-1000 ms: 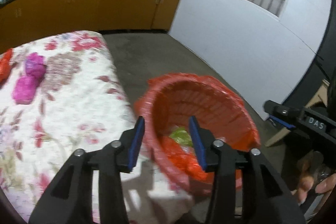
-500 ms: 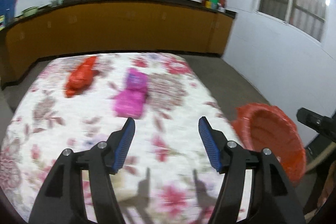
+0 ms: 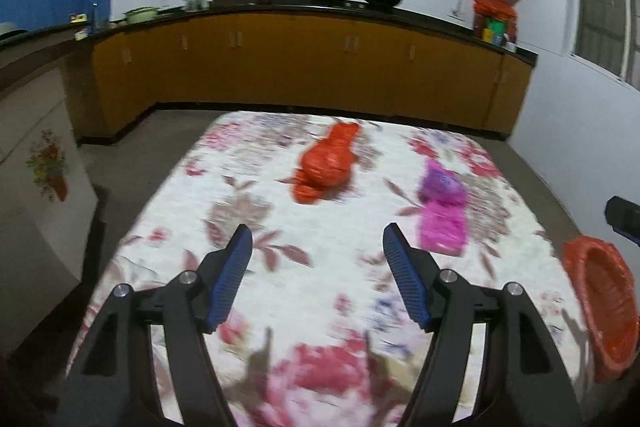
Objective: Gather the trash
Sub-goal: 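Withdraw both open tools from the basket back over the table, then grasp the pink bag with the right tool while the left tool grasps the last orange bag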
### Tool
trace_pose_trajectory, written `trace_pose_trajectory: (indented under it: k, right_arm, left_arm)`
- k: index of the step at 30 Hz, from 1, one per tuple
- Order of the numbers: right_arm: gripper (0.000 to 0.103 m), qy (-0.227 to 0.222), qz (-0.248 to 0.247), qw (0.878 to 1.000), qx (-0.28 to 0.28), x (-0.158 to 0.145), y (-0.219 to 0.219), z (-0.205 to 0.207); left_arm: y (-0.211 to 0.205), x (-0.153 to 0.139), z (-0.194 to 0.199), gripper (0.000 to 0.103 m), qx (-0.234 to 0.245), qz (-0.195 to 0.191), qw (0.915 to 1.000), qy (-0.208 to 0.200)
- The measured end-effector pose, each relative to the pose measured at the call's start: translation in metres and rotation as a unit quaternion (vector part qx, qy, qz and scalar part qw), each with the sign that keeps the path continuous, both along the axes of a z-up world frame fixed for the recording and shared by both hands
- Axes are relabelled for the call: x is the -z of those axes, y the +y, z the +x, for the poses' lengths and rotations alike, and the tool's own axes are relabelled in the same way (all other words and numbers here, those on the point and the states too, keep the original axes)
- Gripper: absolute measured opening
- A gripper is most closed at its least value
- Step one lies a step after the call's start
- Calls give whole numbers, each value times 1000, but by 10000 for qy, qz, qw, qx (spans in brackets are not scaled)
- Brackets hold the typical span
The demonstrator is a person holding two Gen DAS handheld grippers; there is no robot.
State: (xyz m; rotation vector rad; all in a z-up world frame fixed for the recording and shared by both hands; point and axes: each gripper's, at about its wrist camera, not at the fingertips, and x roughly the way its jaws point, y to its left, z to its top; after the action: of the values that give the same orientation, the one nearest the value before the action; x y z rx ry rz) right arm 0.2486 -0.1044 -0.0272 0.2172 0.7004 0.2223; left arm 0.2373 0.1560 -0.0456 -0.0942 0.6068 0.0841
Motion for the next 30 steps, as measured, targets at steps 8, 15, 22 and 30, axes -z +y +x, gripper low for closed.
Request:
trace_pose_trajectory:
  k: [8,15,22,30]
  right_arm:
    - [73,500,-127,9984,-229,44,49,54]
    - [70,640,-202,9977,73,71,59,88]
    - [61,950,-328,9948,139,100,67,127]
    - [17,837,-556,9949,-66,104,49,106]
  left_arm:
    - [36,2,19,67,-425,16,9990,-127]
    - [51,8,38,67,-500,-95,9987,-85]
    - [58,17,60,67,-488,-209,9986,44]
    - [43,27,96,68,-229,-153,9995,179]
